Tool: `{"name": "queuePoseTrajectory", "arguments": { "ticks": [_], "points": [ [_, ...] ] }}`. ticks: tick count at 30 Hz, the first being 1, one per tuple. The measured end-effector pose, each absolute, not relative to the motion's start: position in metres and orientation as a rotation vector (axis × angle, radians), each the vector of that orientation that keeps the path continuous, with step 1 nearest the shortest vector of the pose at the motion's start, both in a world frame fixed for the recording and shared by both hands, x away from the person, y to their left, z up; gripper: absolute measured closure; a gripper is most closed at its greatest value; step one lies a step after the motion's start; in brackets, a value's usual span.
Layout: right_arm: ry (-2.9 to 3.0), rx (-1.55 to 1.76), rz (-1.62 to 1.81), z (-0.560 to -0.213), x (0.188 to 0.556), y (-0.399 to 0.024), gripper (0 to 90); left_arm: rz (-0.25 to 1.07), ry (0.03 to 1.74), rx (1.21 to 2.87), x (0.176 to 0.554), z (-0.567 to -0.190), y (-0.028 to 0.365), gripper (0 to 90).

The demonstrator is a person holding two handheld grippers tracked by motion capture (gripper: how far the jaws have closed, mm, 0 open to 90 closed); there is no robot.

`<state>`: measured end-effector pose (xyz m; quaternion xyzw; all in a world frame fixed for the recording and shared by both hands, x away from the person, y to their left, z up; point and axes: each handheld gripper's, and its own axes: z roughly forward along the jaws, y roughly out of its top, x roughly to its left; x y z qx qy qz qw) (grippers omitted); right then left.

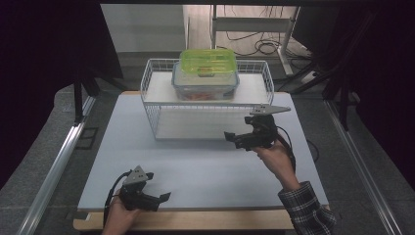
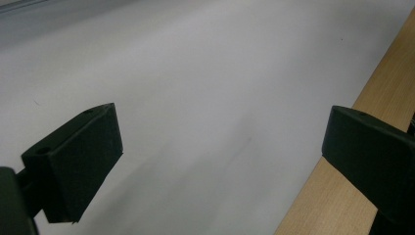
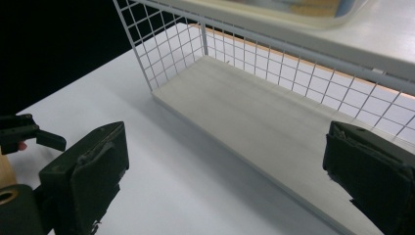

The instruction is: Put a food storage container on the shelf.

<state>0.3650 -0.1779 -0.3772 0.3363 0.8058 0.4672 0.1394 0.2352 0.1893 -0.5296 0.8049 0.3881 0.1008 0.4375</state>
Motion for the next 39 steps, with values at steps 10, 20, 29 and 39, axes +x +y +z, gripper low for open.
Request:
{"name": "queuePoseTrajectory", "arguments": {
  "ticks": [10, 20, 29, 39],
  "points": [
    [2.323, 0.974, 1.333, -0.39, 0.358, -0.176, 2.7, 0.252, 0.962, 2.003, 0.235, -0.53, 0.189, 1.6],
    [2.305, 0.963, 1.311, -0.406, 0.355, -0.181, 2.7, 0.249, 0.961, 2.003, 0.235, -0.53, 0.189, 1.6],
    [2.299, 0.953, 1.304, -0.414, 0.351, -0.188, 2.5, 0.248, 0.959, 2.004, 0.235, -0.53, 0.189, 1.6],
    [2.292, 0.944, 1.302, -0.416, 0.344, -0.193, 0.9, 0.249, 0.948, 2.01, 0.235, -0.53, 0.188, 1.7]
  ]
}}
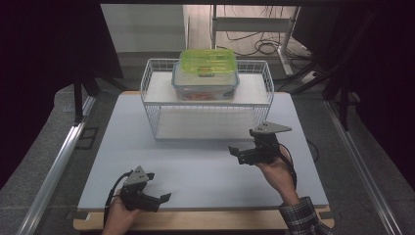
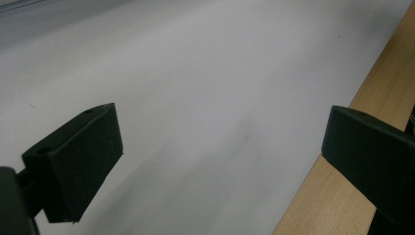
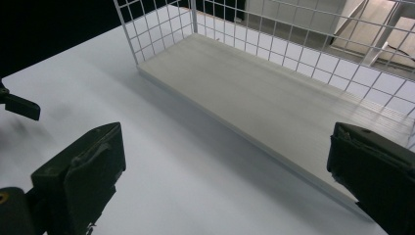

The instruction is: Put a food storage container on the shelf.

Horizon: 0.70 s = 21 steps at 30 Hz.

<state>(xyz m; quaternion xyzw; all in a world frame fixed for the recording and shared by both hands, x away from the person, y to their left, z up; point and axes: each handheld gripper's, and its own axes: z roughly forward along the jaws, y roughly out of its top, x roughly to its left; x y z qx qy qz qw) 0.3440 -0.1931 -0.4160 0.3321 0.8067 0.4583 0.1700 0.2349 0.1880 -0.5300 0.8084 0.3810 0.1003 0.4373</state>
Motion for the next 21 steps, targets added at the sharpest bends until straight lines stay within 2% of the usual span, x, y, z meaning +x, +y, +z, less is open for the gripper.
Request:
{"name": "queuePoseTrajectory", "arguments": {
  "ticks": [21],
  "points": [
    [2.305, 0.923, 1.243, -0.427, 0.331, -0.203, 0.9, 0.253, 0.946, 2.011, 0.234, -0.53, 0.187, 1.7]
  ]
}}
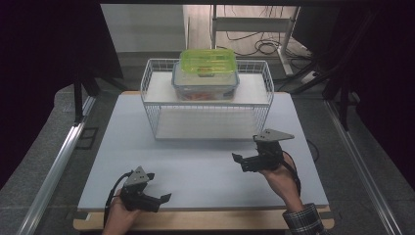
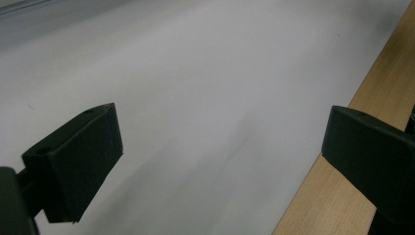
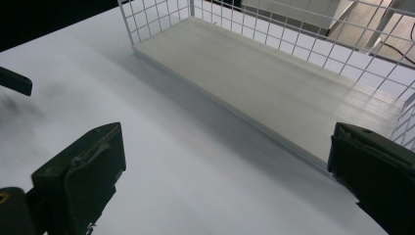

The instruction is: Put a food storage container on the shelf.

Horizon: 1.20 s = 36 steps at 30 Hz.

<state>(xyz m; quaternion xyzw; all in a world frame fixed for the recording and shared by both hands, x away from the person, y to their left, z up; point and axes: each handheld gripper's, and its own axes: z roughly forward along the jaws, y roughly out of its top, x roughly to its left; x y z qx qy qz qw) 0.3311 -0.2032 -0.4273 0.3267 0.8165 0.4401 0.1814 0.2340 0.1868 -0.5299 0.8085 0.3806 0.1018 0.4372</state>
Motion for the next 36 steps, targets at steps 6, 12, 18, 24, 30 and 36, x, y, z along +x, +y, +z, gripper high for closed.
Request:
{"name": "queuePoseTrajectory", "arguments": {
  "ticks": [6, 12, 18, 24, 30, 36],
  "points": [
    [2.319, 0.927, 1.223, -0.433, 0.329, -0.204, 0.9, 0.264, 0.944, 2.014, 0.234, -0.529, 0.188, 1.6],
    [2.306, 0.954, 1.229, -0.436, 0.326, -0.213, 0.9, 0.268, 0.953, 2.002, 0.234, -0.529, 0.19, 1.7],
    [2.3, 0.979, 1.213, -0.44, 0.322, -0.222, 0.9, 0.268, 0.952, 2.006, 0.234, -0.529, 0.189, 1.7],
    [2.294, 0.982, 1.194, -0.445, 0.318, -0.225, 0.9, 0.268, 0.951, 2.007, 0.234, -0.529, 0.189, 1.7],
    [2.279, 0.987, 1.187, -0.449, 0.314, -0.23, 0.9, 0.268, 0.951, 2.005, 0.234, -0.529, 0.189, 1.7],
    [2.271, 1.001, 1.174, -0.453, 0.312, -0.236, 0.9, 0.267, 0.95, 2.006, 0.234, -0.529, 0.189, 1.7]
  ]
}}
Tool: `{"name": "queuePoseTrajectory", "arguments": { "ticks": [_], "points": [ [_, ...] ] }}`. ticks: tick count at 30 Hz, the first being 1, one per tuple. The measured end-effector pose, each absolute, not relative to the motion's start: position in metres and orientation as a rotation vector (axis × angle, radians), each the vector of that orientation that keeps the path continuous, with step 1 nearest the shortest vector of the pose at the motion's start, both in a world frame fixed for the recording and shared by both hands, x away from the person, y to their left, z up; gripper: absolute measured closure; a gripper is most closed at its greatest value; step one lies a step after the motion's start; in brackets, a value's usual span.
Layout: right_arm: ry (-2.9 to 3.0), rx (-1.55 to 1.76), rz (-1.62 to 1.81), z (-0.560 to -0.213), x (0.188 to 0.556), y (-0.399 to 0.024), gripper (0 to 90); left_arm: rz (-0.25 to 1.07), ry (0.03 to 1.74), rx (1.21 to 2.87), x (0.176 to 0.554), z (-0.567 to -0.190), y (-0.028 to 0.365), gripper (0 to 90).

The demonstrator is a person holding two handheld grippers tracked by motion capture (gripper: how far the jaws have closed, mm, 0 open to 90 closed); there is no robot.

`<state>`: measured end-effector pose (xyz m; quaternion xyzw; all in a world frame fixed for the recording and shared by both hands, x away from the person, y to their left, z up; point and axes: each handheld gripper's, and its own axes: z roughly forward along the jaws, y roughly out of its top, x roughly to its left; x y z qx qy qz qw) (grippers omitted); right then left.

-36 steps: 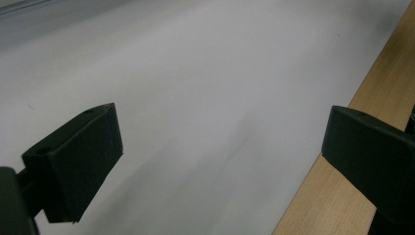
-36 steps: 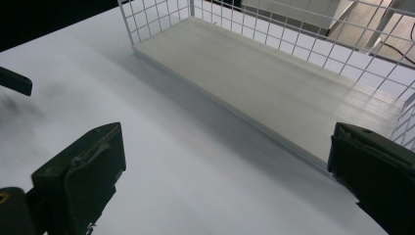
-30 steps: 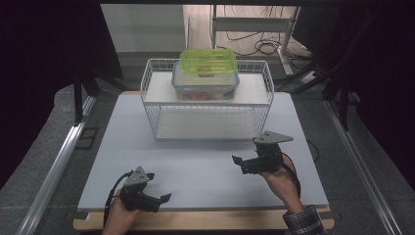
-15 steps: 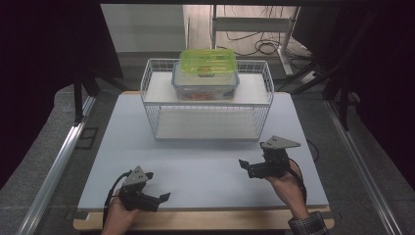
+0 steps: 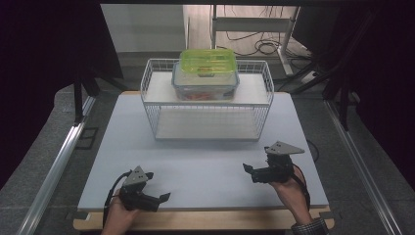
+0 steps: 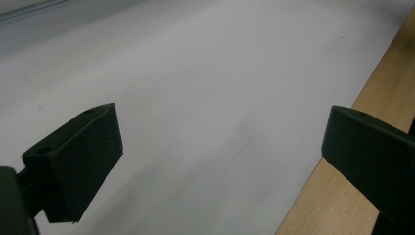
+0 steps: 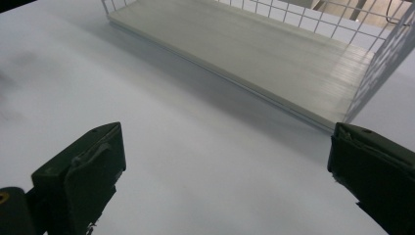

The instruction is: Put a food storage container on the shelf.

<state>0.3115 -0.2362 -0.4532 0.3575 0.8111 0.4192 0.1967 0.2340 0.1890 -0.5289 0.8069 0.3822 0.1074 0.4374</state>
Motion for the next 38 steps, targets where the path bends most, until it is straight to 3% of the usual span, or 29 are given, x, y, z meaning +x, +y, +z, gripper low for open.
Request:
{"name": "queuePoseTrajectory", "arguments": {
  "ticks": [38],
  "points": [
    [2.365, 1.064, 1.009, -0.508, 0.292, -0.247, 0.3, 0.284, 0.944, 2.02, 0.234, -0.529, 0.187, 1.8]
  ]
}}
